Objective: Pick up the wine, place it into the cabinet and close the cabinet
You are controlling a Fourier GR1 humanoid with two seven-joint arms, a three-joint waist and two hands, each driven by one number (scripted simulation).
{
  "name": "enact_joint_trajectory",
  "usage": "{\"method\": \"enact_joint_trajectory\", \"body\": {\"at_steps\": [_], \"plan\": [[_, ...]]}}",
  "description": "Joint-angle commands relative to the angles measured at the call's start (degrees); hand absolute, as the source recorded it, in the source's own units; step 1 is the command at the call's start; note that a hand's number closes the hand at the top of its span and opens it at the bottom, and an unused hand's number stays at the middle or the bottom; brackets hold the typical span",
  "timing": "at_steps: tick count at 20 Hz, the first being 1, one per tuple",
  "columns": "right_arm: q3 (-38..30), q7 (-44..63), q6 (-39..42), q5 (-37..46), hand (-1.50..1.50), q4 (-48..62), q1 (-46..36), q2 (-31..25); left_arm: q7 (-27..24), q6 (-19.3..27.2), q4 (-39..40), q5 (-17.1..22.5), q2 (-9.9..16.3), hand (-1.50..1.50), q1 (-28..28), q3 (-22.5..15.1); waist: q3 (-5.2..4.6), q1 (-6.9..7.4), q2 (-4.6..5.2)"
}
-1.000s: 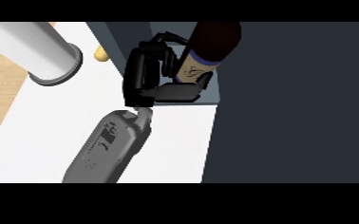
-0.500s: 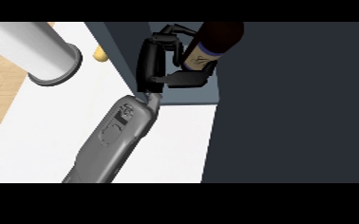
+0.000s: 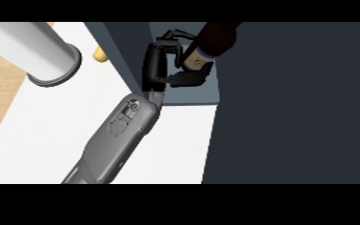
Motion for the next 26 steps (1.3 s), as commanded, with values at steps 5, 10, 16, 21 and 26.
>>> {"method": "enact_joint_trajectory", "body": {"at_steps": [5,10,16,21,26], "plan": [[-2.22,-1.96,2.63,-7.26,-1.5,-3.62,3.87,1.02,-5.65,-0.94,7.78,5.61,-0.03,1.5,-0.68,-1.44,0.02,-0.2,0.08],[2.42,0.15,-0.18,-2.74,-1.5,-3.07,0.64,2.45,-11.81,-0.02,16.84,9.0,-0.03,1.5,-1.84,-3.16,-0.05,-0.83,0.25],[-1.53,-1.26,1.45,-6.66,-1.5,-1.44,0.18,1.69,-13.43,2.38,21.14,9.17,-0.03,1.5,-2.4,-6.11,-0.02,-0.57,0.18],[1.41,1.04,0.82,-4.55,-1.5,-4.71,1.42,1.91,-21.13,1.05,27.71,12.4,-0.03,1.5,-4.06,-3.97,-0.04,-1.14,0.33],[-1.19,-0.94,1.99,-6.75,-1.5,-1.83,1.4,1.56,-22.35,-0.47,32.58,15.92,-0.03,1.5,-9.34,-0.29,-0.02,-1.04,0.37]]}}
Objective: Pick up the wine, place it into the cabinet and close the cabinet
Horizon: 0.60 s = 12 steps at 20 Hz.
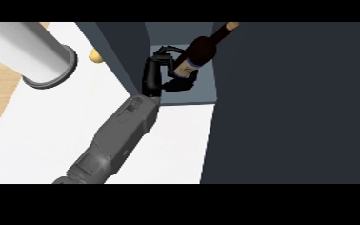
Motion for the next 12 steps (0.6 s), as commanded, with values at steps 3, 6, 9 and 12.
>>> {"method": "enact_joint_trajectory", "body": {"at_steps": [3,6,9,12], "plan": [[-1.09,4.01,-1.18,-4.33,-1.5,-2.27,-3.57,-0.83,-3.06,-2.16,5.9,4.87,0.0,1.5,-5.27,5.07,-0.06,-0.59,0.11],[-1.72,0.99,0.19,-4.42,-1.5,-3.5,0.0,0.1,-5.76,-5.44,10.0,6.35,0.0,1.5,-4.3,6.64,-0.01,-0.42,0.21],[-3.01,-1.15,1.88,-6.62,-1.5,-3.54,3.08,0.93,-3.99,-4.42,12.33,7.01,0.0,1.5,-7.19,6.09,0.04,-0.93,0.29],[-2.02,-0.34,0.99,-4.87,-1.5,-2.86,1.46,0.74,-4.16,-7.07,15.39,6.53,0.0,1.5,-9.76,8.8,0.01,-0.18,0.18]]}}
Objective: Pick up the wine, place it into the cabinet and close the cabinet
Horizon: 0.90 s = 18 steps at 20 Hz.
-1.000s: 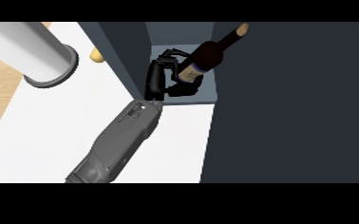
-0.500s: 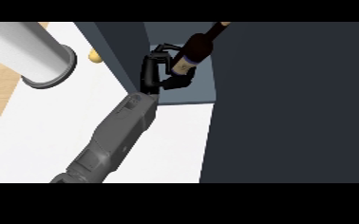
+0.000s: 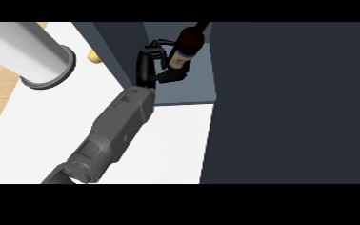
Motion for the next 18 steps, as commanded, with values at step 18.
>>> {"method": "enact_joint_trajectory", "body": {"at_steps": [18], "plan": [[1.15,2.56,-1.42,-2.79,-1.5,-3.62,-2.56,0.0,2.24,3.35,15.66,-2.34,4.05,1.5,-9.73,2.24,-0.06,-2.44,0.93]]}}
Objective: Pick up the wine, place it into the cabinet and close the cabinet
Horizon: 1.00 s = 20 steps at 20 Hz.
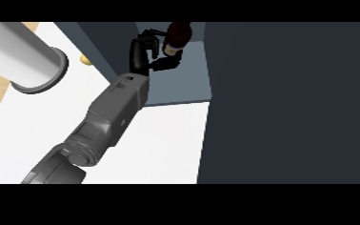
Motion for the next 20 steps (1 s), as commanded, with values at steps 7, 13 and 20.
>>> {"method": "enact_joint_trajectory", "body": {"at_steps": [7,13,20], "plan": [[1.8,0.34,-0.17,-0.97,-1.5,-2.7,0.54,0.98,0.86,1.39,3.35,-0.16,-0.21,1.5,0.88,1.01,-0.11,-0.71,0.54],[0.6,-0.82,0.39,-2.67,-1.5,-1.89,0.69,1.04,-0.03,-4.95,-0.29,5.54,-1.58,1.5,3.13,6.78,-0.1,-1.58,0.76],[1.84,-1.76,1.1,-2.54,-1.5,-1.14,0.71,1.84,-0.01,-11.61,-0.35,7.96,-1.61,1.5,6.93,8.56,-0.12,-2.57,0.92]]}}
